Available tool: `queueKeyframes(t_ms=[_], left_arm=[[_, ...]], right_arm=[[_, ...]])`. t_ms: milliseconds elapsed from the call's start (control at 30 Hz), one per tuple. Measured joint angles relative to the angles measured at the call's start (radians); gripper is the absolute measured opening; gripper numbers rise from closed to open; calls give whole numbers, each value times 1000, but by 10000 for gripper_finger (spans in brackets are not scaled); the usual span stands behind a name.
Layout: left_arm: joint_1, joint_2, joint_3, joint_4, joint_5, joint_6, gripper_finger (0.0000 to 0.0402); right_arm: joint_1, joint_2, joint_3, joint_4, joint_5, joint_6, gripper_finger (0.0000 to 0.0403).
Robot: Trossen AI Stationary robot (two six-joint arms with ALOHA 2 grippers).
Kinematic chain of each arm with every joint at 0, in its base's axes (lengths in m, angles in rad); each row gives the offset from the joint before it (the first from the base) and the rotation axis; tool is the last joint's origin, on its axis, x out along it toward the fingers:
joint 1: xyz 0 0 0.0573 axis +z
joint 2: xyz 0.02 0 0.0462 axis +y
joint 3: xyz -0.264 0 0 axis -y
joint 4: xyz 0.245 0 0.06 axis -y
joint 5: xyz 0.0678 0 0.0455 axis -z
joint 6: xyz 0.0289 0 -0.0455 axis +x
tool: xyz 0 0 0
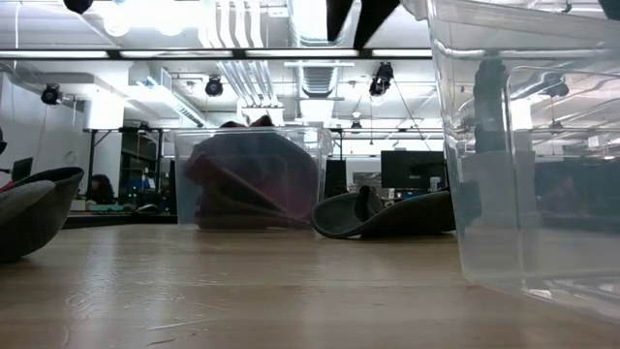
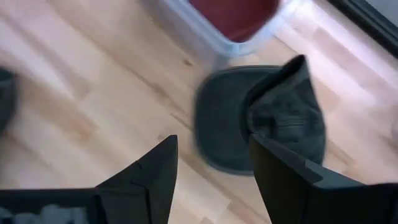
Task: Pick and place caps into container
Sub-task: Put the top black cap into the bottom transparent container
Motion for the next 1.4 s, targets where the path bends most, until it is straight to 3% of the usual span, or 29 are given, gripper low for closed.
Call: queueKeyframes(t_ms=[267,500,767,967,1167,1400], left_arm=[[0,9,0,8,0,6,145],[0,19,0,32,1,2,145],[0,22,0,35,0,-5,145],[0,27,0,35,1,-5,145],[0,26,0,51,-4,-25,145],[0,25,0,50,-4,-30,145]], right_arm=[[41,-66,-2,220,66,-103,180],[-37,-148,-2,507,97,-305,152],[-91,-208,-22,898,-103,-552,118],[-128,-206,-133,1328,-261,-666,97],[-175,-206,-357,1737,-307,-629,77],[-194,-208,-652,2083,-329,-351,61]])
